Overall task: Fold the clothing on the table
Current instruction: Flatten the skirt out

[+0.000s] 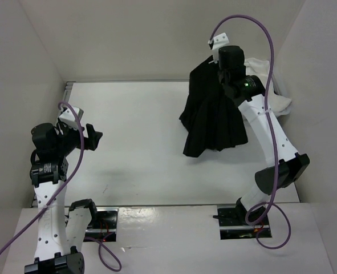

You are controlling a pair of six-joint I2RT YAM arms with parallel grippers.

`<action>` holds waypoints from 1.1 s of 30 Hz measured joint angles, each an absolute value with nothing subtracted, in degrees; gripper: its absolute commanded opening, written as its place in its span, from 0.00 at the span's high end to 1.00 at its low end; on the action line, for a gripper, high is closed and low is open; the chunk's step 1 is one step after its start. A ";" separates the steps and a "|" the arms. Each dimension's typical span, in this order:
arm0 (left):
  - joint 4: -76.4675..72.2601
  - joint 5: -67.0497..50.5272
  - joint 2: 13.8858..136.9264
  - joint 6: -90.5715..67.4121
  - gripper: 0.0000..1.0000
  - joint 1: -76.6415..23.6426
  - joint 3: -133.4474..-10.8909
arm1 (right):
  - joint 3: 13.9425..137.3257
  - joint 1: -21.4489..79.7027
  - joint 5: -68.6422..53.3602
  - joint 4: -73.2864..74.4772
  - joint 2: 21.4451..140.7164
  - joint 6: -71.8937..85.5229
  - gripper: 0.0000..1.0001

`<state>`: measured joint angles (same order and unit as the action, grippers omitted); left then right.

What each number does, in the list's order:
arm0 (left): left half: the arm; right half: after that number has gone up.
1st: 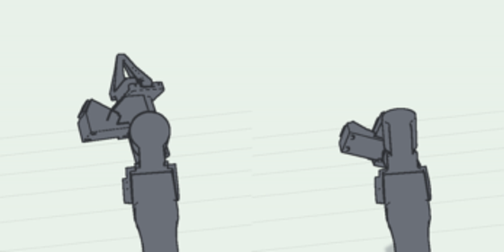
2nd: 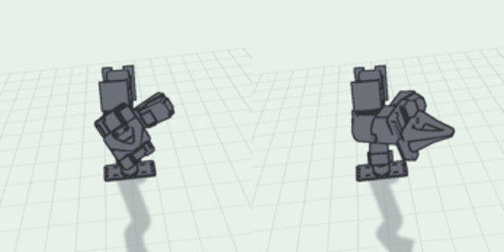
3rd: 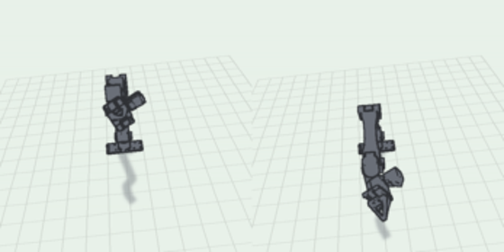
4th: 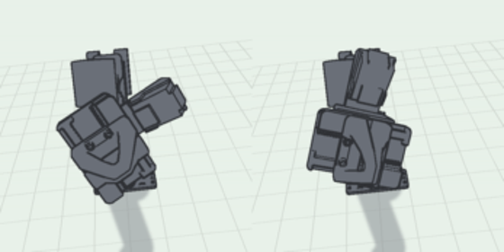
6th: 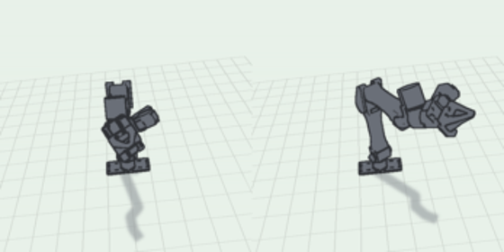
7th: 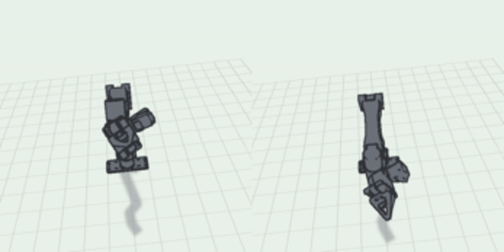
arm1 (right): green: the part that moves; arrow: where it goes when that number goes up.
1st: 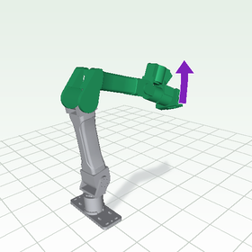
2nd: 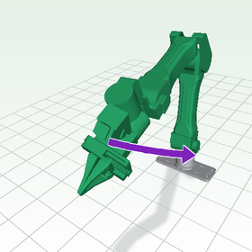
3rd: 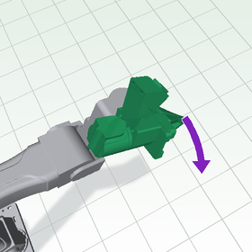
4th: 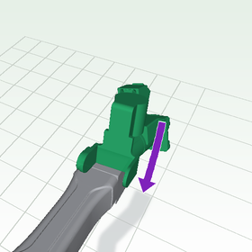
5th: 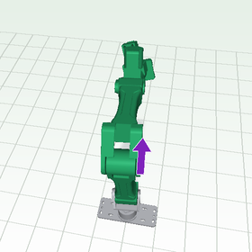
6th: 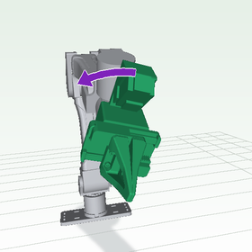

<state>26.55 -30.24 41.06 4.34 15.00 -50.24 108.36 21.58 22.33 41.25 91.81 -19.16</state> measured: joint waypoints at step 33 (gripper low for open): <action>26.52 -29.89 40.27 4.32 0.16 15.09 -50.24 | 109.10 27.31 19.88 40.75 88.49 -17.58 1.00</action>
<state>26.52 -29.89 40.27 4.32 15.09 -50.24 109.10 27.31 19.88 40.75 88.49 -17.58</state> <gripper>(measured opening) 0.837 0.018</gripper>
